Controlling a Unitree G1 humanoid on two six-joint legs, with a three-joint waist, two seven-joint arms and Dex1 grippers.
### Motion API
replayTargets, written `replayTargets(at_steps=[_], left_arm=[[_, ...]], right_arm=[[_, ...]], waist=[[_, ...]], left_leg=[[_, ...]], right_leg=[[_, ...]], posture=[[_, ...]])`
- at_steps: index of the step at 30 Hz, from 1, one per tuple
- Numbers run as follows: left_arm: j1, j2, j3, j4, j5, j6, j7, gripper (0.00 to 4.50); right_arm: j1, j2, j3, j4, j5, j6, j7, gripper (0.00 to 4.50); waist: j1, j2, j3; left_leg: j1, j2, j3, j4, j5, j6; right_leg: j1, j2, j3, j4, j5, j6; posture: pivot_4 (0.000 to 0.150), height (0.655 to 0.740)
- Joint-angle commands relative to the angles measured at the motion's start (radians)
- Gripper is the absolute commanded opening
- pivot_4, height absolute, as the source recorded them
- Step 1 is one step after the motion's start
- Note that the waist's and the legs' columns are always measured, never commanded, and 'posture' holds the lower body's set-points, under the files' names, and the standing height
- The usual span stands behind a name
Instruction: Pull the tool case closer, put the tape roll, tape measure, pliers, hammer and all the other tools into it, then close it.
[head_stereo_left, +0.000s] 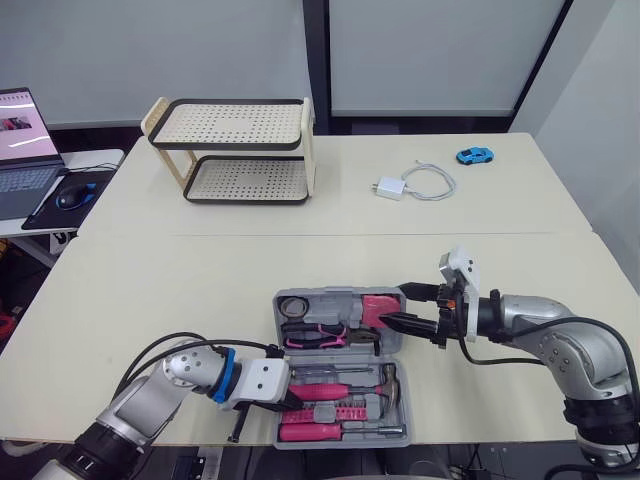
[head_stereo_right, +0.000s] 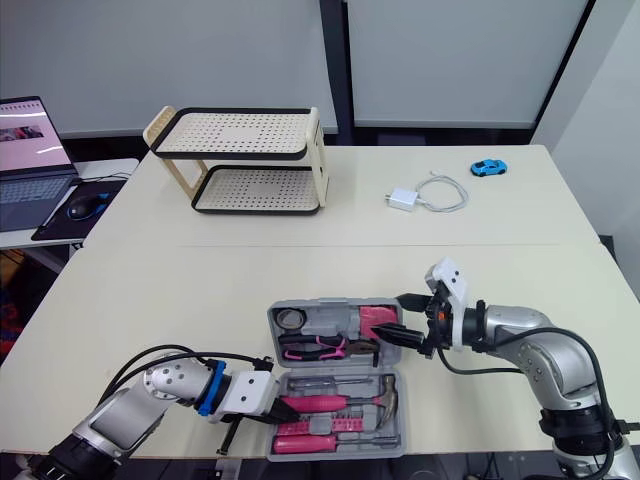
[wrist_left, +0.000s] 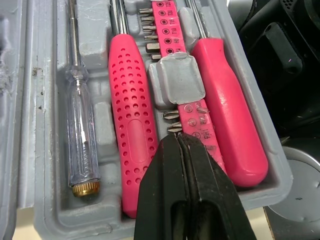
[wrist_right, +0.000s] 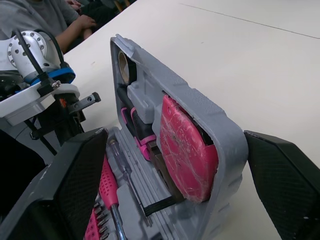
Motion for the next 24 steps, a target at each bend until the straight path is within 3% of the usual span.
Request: replayTargets(at_steps=[1, 10, 13, 19, 24], left_arm=[[0.043, 0.038, 0.010, 0.076, 0.044, 0.021, 0.015, 0.00], [0.113, 0.050, 0.160, -0.055, -0.216, 0.220, -0.020, 0.00], [0.162, 0.136, 0.236, -0.110, -0.311, 0.300, -0.091, 0.00], [0.198, 0.199, 0.335, -0.021, -0.316, 0.303, -0.121, 0.00], [0.199, 0.216, 0.356, 0.168, -0.234, 0.215, -0.110, 0.00]], right_arm=[[0.037, -0.055, -0.009, -0.102, 0.012, -0.053, 0.041, 4.48], [0.108, -0.146, 0.021, -0.192, -0.041, -0.171, 0.063, 4.48], [0.135, -0.171, 0.026, -0.220, -0.052, -0.200, 0.071, 4.48], [0.174, -0.206, 0.042, -0.256, -0.087, -0.267, 0.089, 4.48], [0.233, -0.293, 0.017, -0.343, -0.100, -0.313, 0.137, 4.48]], waist=[[0.001, 0.000, 0.000], [0.001, -0.004, 0.003], [0.003, -0.009, 0.009], [0.020, -0.011, 0.014], [0.029, -0.012, 0.016]], left_leg=[[0.000, 0.000, 0.000, 0.000, 0.000, 0.000], [0.000, 0.001, 0.000, 0.000, 0.000, 0.000], [-0.001, 0.001, 0.000, 0.000, 0.000, 0.000], [-0.001, 0.001, 0.001, 0.000, 0.000, 0.000], [-0.002, 0.001, 0.001, 0.000, 0.000, -0.001]], right_leg=[[0.000, 0.000, 0.000, 0.000, 0.000, 0.000], [0.000, 0.000, 0.000, 0.000, -0.003, 0.003], [-0.001, 0.000, -0.001, 0.000, -0.004, 0.003], [-0.001, -0.001, 0.000, -0.001, -0.004, 0.002], [-0.002, -0.001, -0.001, -0.001, -0.004, 0.001]], posture=[[0.150, 0.7350], [0.150, 0.7350], [0.150, 0.7350], [0.150, 0.7350], [0.150, 0.7350]])
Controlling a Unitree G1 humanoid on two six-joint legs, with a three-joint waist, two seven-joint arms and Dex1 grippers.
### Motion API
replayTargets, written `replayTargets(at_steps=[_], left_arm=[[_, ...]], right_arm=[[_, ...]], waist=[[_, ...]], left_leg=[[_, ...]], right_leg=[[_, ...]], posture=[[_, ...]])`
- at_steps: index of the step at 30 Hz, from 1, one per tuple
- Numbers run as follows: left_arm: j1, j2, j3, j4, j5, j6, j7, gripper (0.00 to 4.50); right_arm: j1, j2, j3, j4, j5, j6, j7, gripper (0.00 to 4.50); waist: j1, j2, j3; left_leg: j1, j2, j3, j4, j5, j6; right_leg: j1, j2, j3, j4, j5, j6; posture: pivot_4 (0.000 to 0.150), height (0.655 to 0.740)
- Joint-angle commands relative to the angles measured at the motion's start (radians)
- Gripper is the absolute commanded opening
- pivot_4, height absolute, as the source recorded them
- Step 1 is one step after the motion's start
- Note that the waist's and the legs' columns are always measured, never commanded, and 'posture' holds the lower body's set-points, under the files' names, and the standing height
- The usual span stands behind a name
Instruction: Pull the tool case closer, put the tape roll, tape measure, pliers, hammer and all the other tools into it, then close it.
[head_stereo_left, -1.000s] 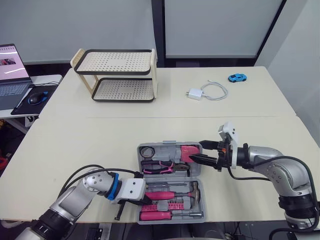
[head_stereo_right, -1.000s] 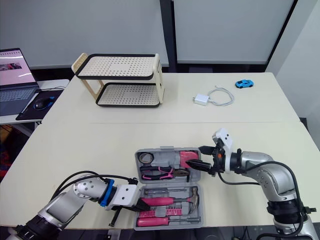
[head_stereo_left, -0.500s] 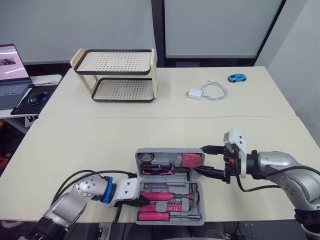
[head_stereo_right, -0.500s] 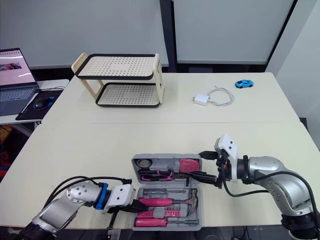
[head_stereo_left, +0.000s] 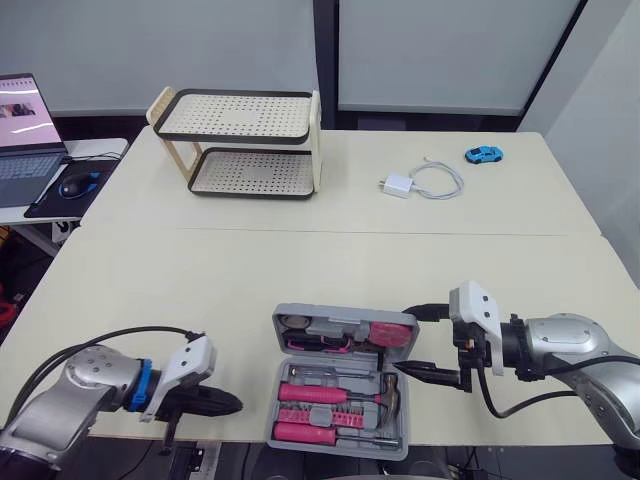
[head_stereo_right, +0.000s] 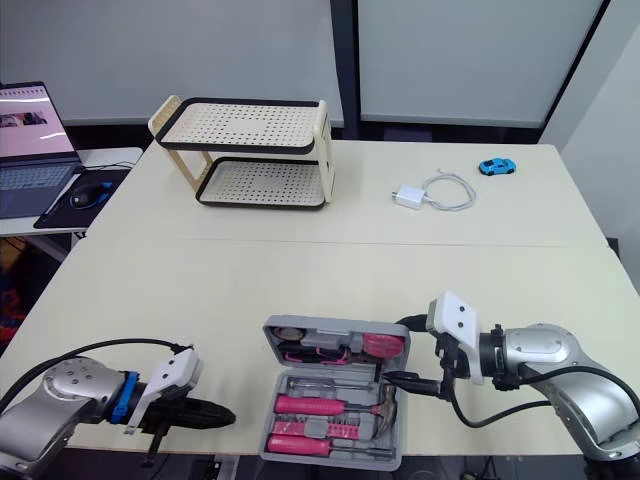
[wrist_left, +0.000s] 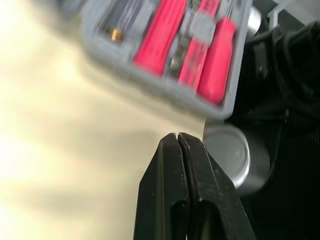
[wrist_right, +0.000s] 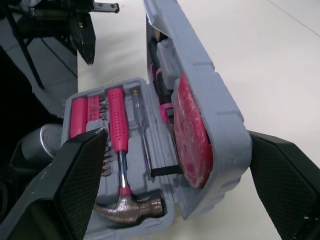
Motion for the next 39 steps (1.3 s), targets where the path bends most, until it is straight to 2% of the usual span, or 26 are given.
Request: replayTargets(at_steps=[1, 7, 10, 13, 15, 19, 22, 26, 32, 39], left_arm=[[-0.007, 0.008, 0.035, 0.105, 0.044, -0.058, 0.010, 0.00], [-0.031, -0.023, 0.046, 0.135, 0.054, -0.054, 0.034, 0.00], [-0.026, -0.029, 0.055, 0.099, 0.046, -0.033, 0.049, 0.00], [-0.014, -0.034, 0.063, 0.038, 0.036, 0.007, 0.071, 0.00], [-0.002, -0.035, 0.065, -0.003, 0.033, 0.027, 0.081, 0.00], [0.011, -0.041, 0.051, -0.082, 0.041, 0.047, 0.102, 0.00], [0.007, -0.053, 0.026, -0.125, 0.068, 0.046, 0.128, 0.00], [-0.005, -0.083, -0.017, -0.151, 0.109, 0.029, 0.157, 0.00], [-0.035, -0.142, -0.085, -0.144, 0.169, -0.007, 0.197, 0.00], [-0.050, -0.204, -0.144, -0.150, 0.195, -0.007, 0.218, 0.00]], right_arm=[[0.035, -0.060, -0.032, -0.098, 0.008, -0.039, 0.050, 4.48], [0.130, -0.208, -0.148, -0.187, 0.032, -0.031, 0.120, 4.48], [0.294, -0.311, -0.323, -0.208, 0.019, -0.012, 0.242, 4.48], [0.409, -0.325, -0.426, -0.192, -0.015, -0.016, 0.277, 4.48], [0.435, -0.326, -0.428, -0.168, -0.065, -0.048, 0.265, 4.48], [0.383, -0.308, -0.322, -0.130, -0.150, -0.111, 0.195, 4.48], [0.329, -0.291, -0.184, -0.089, -0.251, -0.169, 0.144, 3.83], [0.253, -0.240, 0.014, -0.035, -0.381, -0.218, 0.086, 2.55], [0.184, -0.162, 0.217, 0.038, -0.525, -0.260, 0.049, 1.48], [0.101, -0.046, 0.336, 0.073, -0.578, -0.229, 0.028, 0.01]], waist=[[0.002, -0.001, 0.001], [0.012, -0.003, 0.001], [0.023, -0.003, 0.002], [0.026, -0.005, 0.001], [0.026, -0.005, 0.001], [0.021, -0.006, 0.001], [0.022, -0.006, 0.001], [0.023, -0.006, 0.002], [0.024, -0.006, 0.002], [0.024, -0.006, 0.001]], left_leg=[[0.000, 0.000, 0.000, 0.000, 0.000, 0.000], [-0.001, 0.000, 0.000, 0.001, 0.000, 0.000], [-0.001, 0.000, 0.000, 0.001, 0.000, 0.000], [-0.001, 0.000, 0.000, 0.001, 0.000, 0.000], [-0.001, 0.000, 0.000, 0.001, 0.000, 0.000], [0.001, 0.000, 0.002, 0.001, 0.000, 0.000], [0.001, 0.000, 0.002, 0.001, 0.000, 0.000], [0.000, 0.000, 0.003, 0.001, 0.000, -0.001], [0.000, 0.000, 0.002, 0.001, 0.000, -0.001], [0.000, 0.000, 0.002, 0.002, 0.000, -0.001]], right_leg=[[0.000, 0.000, 0.000, 0.000, 0.000, 0.000], [0.000, -0.001, 0.000, 0.000, 0.000, 0.000], [0.001, -0.001, -0.001, 0.000, 0.000, 0.000], [0.001, -0.001, -0.001, -0.001, 0.000, 0.000], [0.001, -0.001, -0.001, -0.001, 0.000, 0.000], [0.001, -0.001, 0.001, -0.001, 0.000, 0.001], [0.001, -0.001, 0.001, 0.000, 0.000, 0.002], [0.001, -0.001, 0.001, -0.001, 0.000, 0.001], [0.001, -0.001, 0.001, -0.001, 0.003, -0.003], [0.001, -0.001, 0.001, 0.000, 0.003, -0.003]], posture=[[0.150, 0.7350], [0.150, 0.7350], [0.150, 0.7350], [0.150, 0.7350], [0.150, 0.7350], [0.150, 0.7350], [0.150, 0.7350], [0.150, 0.7350], [0.150, 0.7350], [0.150, 0.7350]])
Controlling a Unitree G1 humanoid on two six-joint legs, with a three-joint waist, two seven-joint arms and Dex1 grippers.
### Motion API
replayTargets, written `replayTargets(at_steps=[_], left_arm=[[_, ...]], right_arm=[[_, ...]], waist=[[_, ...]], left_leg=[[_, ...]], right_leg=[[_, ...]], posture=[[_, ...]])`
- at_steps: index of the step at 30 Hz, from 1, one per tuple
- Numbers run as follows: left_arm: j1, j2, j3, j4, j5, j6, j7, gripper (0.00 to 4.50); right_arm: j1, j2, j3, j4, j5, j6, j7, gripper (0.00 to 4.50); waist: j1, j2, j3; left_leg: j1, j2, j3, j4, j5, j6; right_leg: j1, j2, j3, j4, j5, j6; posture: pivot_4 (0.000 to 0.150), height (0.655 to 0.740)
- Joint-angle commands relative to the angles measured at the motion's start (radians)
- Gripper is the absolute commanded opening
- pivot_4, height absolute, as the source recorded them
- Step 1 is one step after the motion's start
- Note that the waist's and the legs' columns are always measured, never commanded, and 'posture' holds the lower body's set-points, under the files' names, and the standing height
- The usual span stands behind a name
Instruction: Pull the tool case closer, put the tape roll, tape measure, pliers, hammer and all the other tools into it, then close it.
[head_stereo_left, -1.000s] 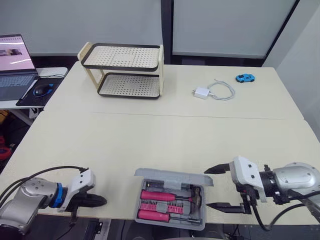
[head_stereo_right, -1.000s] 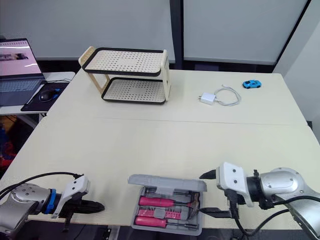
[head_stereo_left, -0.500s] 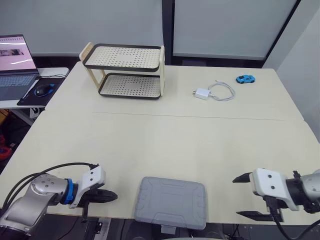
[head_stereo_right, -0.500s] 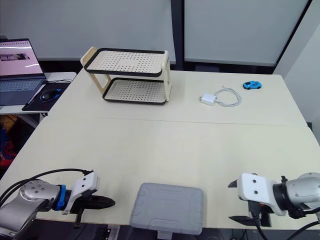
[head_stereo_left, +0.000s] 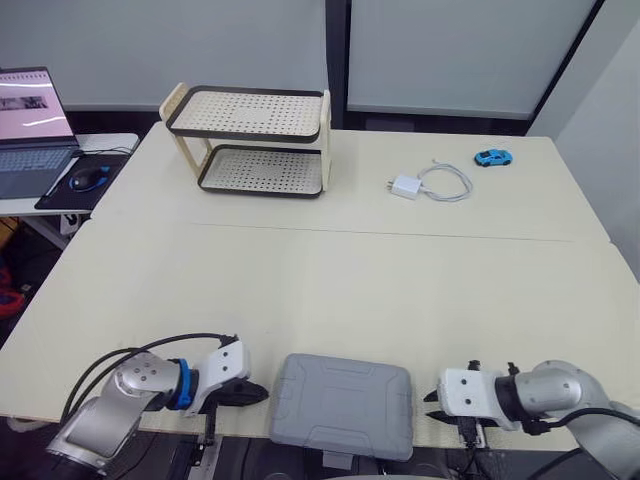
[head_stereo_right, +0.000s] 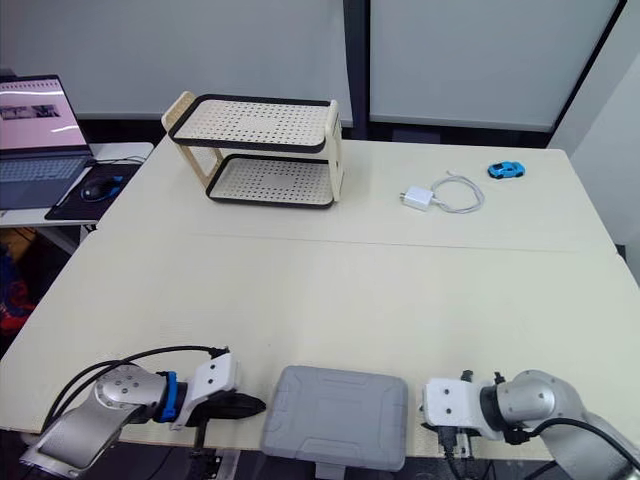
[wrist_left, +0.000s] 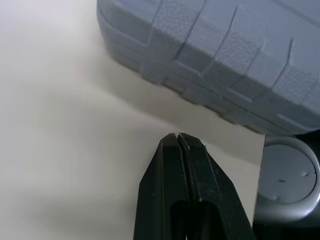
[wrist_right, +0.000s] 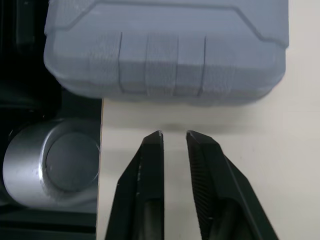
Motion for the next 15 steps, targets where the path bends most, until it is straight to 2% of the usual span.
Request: replayTargets(at_steps=[1, 15], left_arm=[[0.000, -0.019, -0.037, -0.019, 0.023, -0.014, 0.010, 0.00], [-0.032, -0.115, -0.092, 0.031, 0.065, -0.055, 0.012, 0.00]], right_arm=[[-0.032, 0.031, 0.022, -0.005, -0.015, 0.008, -0.007, 0.01], [-0.111, 0.062, 0.006, 0.008, 0.005, 0.070, 0.012, 0.01]], waist=[[0.000, 0.000, 0.000], [0.006, 0.006, -0.004]], left_leg=[[0.000, 0.000, 0.000, 0.000, 0.000, 0.000], [0.001, -0.001, 0.000, 0.000, 0.000, 0.000]], right_leg=[[0.000, 0.000, 0.000, 0.000, 0.000, 0.000], [0.001, -0.001, 0.000, 0.000, 0.000, 0.000]], posture=[[0.150, 0.7350], [0.150, 0.7350]])
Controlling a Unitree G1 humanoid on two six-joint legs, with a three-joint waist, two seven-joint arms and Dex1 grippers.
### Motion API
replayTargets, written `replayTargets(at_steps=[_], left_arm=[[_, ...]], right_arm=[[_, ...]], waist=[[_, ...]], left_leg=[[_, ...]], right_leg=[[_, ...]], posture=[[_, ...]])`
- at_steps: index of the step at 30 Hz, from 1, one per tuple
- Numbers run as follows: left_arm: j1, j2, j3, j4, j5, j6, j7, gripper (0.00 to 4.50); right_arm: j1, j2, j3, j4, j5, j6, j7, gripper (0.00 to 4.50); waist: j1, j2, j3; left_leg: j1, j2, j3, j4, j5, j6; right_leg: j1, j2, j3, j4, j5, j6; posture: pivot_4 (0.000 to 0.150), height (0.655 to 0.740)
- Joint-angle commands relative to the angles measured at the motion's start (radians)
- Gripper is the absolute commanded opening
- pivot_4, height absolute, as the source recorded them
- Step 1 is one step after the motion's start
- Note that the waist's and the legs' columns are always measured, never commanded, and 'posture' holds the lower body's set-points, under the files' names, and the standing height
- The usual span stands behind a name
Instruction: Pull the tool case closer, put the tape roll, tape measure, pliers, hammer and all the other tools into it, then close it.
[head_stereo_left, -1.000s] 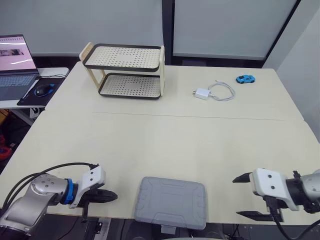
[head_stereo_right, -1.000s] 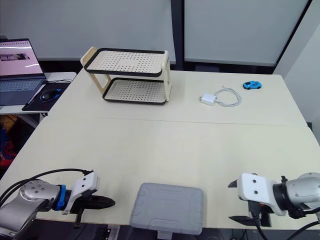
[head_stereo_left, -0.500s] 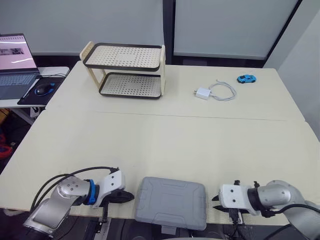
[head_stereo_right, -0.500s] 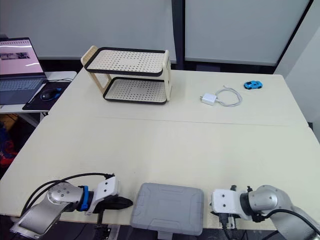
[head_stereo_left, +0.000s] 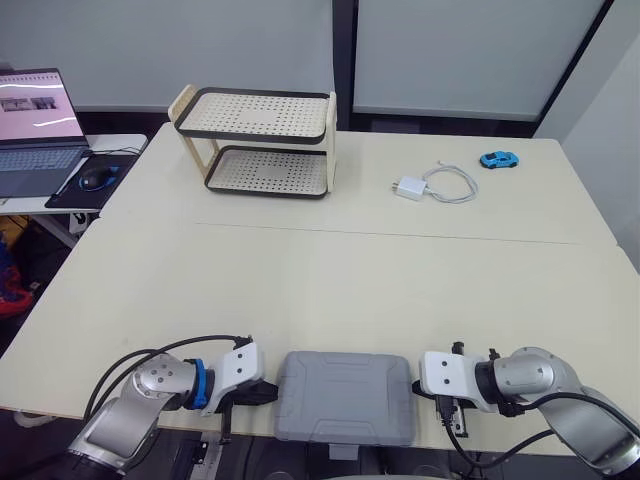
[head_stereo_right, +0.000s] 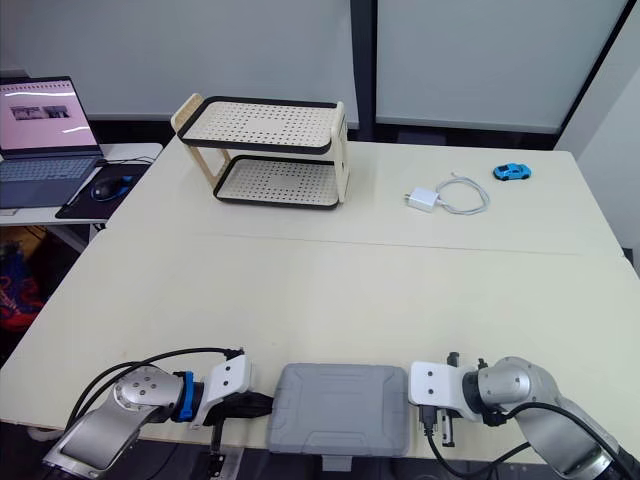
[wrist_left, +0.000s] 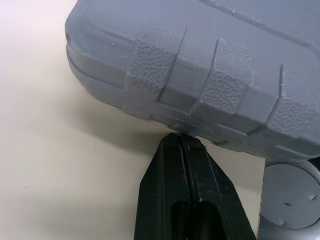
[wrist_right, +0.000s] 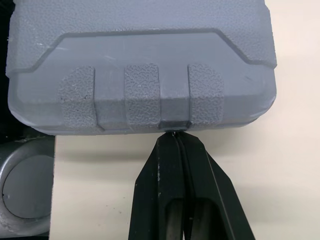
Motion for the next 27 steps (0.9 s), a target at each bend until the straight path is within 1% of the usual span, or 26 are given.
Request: replayTargets(at_steps=[1, 8, 19, 24, 27], left_arm=[[-0.014, -0.050, -0.062, 0.031, 0.017, -0.027, 0.008, 0.00], [-0.023, -0.060, -0.053, 0.070, 0.029, -0.063, -0.001, 0.00], [-0.044, -0.066, -0.039, 0.110, 0.031, -0.090, 0.003, 0.00], [-0.045, -0.061, -0.035, 0.108, 0.032, -0.088, 0.003, 0.00], [-0.038, -0.041, -0.014, 0.100, 0.022, -0.085, -0.003, 0.00]], right_arm=[[-0.015, 0.012, -0.010, -0.031, 0.028, -0.024, 0.014, 0.01], [-0.010, 0.003, -0.017, -0.026, 0.027, -0.026, 0.020, 0.01], [0.004, -0.012, -0.016, -0.016, 0.025, -0.032, 0.038, 0.01], [0.001, -0.013, -0.018, -0.008, 0.019, -0.028, 0.036, 0.01], [0.014, -0.028, -0.045, -0.009, 0.021, -0.016, 0.029, 0.01]], waist=[[0.001, 0.002, -0.001], [0.001, 0.006, -0.003], [0.001, 0.006, -0.004], [0.001, 0.006, -0.004], [0.001, 0.006, -0.004]], left_leg=[[0.000, 0.000, 0.000, 0.000, 0.000, 0.000], [0.001, 0.000, 0.000, 0.000, 0.000, 0.000], [0.001, 0.000, 0.000, 0.001, 0.000, 0.000], [0.001, 0.000, 0.000, 0.001, 0.000, 0.000], [0.001, 0.000, 0.000, 0.001, 0.000, 0.000]], right_leg=[[0.000, 0.000, 0.000, 0.000, 0.000, 0.000], [0.001, 0.000, 0.000, 0.000, 0.000, 0.001], [0.002, 0.000, 0.000, 0.000, 0.000, 0.001], [0.002, 0.000, 0.000, 0.000, 0.000, 0.002], [0.002, 0.000, 0.000, 0.000, 0.000, 0.002]], posture=[[0.150, 0.7350], [0.150, 0.7350], [0.150, 0.7350], [0.150, 0.7350], [0.150, 0.7350]])
